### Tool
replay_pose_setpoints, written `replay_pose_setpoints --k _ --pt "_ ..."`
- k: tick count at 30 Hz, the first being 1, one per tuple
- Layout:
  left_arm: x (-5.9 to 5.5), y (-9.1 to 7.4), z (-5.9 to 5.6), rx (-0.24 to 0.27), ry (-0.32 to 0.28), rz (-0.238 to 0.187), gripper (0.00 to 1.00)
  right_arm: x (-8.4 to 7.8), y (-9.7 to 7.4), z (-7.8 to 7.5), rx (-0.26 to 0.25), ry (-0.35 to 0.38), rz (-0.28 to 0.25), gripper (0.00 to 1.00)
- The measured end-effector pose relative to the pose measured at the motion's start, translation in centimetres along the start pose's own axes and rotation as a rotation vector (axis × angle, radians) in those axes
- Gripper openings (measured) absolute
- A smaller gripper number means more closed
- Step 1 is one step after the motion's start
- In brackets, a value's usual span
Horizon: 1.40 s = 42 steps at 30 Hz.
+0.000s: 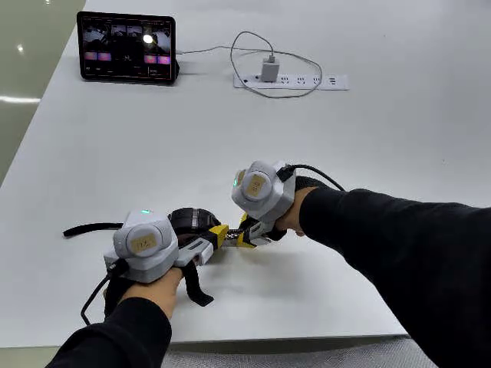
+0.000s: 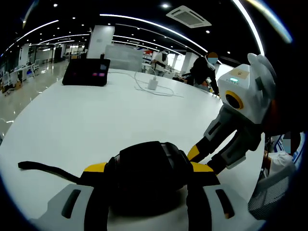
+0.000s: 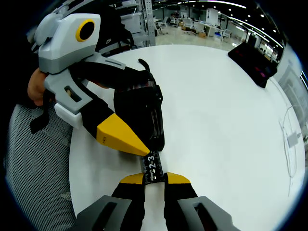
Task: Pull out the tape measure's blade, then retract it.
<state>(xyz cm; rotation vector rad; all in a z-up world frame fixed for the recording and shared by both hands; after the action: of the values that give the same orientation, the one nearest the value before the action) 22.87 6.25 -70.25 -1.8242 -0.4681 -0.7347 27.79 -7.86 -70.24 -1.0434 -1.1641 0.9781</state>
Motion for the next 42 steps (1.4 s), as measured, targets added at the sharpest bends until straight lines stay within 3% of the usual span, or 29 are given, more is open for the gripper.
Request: replay_pose_setpoints --k 7,42 --pt "0.0 -0.1 0.0 -0.003 0.002 0.000 0.60 0.1 0.1 0.0 0.012 0.023 -0.014 0.11" --pt "0.0 0.0 0.1 -0.014 -0.003 0.003 0.60 1.5 0.6 0.6 0.008 -0.001 -0.060 0.11"
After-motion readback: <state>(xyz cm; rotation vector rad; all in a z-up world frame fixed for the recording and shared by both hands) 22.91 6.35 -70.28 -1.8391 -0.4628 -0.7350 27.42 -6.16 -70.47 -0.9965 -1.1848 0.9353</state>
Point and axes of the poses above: the centre of the closed fingertips' face, and the gripper's own axes: y roughly forward along the fingers, z roughly to its left, x roughly out of its top, the point moved 9 cm from there along -y, roughly backward along the fingers, and after that the axes turned 14 degrees about z, right-handed, at the moved point
